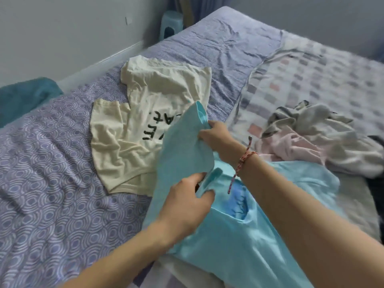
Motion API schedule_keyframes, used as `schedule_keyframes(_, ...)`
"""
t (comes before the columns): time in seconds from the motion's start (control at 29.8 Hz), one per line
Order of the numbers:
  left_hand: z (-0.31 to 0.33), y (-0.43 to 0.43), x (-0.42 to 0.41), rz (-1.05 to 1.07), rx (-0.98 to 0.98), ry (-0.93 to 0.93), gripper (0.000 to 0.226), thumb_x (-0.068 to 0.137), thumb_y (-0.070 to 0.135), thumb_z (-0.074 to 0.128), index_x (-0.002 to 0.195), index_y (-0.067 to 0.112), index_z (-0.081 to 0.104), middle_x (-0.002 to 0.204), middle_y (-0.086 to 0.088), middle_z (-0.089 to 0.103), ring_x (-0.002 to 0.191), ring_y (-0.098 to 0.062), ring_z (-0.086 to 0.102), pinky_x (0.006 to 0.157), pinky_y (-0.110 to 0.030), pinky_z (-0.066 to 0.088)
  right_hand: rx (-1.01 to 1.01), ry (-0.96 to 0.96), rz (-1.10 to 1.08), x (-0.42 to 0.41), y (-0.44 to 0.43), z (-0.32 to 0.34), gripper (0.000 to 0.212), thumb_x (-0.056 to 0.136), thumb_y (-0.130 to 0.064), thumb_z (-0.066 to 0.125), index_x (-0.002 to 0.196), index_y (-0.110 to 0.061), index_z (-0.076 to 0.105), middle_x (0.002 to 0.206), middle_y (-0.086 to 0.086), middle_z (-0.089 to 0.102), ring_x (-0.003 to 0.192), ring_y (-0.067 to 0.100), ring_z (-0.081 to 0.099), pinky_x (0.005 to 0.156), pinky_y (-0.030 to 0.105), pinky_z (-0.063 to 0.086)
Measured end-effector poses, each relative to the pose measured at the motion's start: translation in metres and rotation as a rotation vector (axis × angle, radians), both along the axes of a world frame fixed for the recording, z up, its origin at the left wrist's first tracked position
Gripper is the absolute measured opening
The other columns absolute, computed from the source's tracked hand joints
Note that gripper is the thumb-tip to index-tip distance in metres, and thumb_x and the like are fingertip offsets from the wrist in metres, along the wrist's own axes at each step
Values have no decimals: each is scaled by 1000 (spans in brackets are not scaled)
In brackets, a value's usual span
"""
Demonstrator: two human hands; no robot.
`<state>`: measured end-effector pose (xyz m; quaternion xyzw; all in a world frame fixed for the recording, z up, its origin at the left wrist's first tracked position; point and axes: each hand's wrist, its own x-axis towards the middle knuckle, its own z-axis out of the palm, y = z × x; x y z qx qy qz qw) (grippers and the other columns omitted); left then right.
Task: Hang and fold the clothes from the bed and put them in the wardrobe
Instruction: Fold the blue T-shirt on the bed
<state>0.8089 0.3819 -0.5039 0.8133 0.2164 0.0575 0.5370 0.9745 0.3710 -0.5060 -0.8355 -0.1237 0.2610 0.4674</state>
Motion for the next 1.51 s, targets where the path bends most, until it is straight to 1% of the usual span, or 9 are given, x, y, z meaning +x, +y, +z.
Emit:
schedule_keyframes(0.5,3,-313,45,-475,98,-45,24,85,23,40,103,19,55,97,-5,62,91,-23,54,81,-34,42,207,31,-552,31,-365,11,30,80,11,45,103,-1,62,78,6,59,69,18,54,61,25,46)
schedule_keyframes(0.6,-25,-340,51,-566,171,117,25,89,20,42,114,15,48,112,-8,57,105,-27,51,91,-38,40,131,27,-620,32,-389,-20,26,83,8,48,102,-4,59,78,5,57,64,13,51,48,13,42)
schedule_keyframes(0.71,-54,-349,52,-740,168,351,22,92,26,46,109,11,47,104,-10,50,105,-29,51,90,-37,42,73,129,-651,23,-397,-67,27,85,-1,58,112,-1,57,86,8,60,78,22,59,65,26,52)
schedule_keyframes(0.81,-58,-335,45,-883,110,389,25,95,30,47,103,8,55,98,-5,47,93,-15,48,87,-32,40,83,217,-730,14,-397,-95,27,83,-16,66,107,-7,56,88,5,63,92,28,63,88,46,51)
schedule_keyframes(0.94,-44,-281,40,-475,-68,111,15,92,12,56,93,23,67,96,11,64,84,11,57,78,-5,41,-2,132,-759,0,-404,-90,22,85,-27,59,91,-7,50,82,8,60,76,25,55,70,38,46)
schedule_keyframes(1.07,-46,-185,28,61,235,14,21,84,10,66,103,19,62,104,0,58,98,-15,59,89,-27,45,-139,205,-411,-37,-420,-67,45,86,-38,62,55,-17,36,54,3,37,50,17,36,52,29,27)
schedule_keyframes(1.28,-78,-129,-24,-612,1030,94,109,55,70,59,147,21,25,143,-11,33,128,-27,33,107,-43,22,-106,411,-366,-77,-437,-63,27,81,-39,70,85,-12,67,89,3,70,82,17,67,67,28,52)
schedule_keyframes(1.38,-91,-114,-35,-735,1097,1,108,58,40,78,148,18,23,150,-18,23,144,-21,9,112,-45,8,-127,217,-397,-93,-437,-60,15,84,-29,67,87,-15,63,92,2,68,85,19,65,78,38,54)
schedule_keyframes(1.51,-93,-105,-42,-628,1135,-95,92,62,3,24,150,21,7,158,-5,-1,145,-17,-1,112,-45,4,-167,-43,-440,-106,-432,-52,19,92,-27,54,88,-9,58,87,3,64,87,25,60,76,41,48)
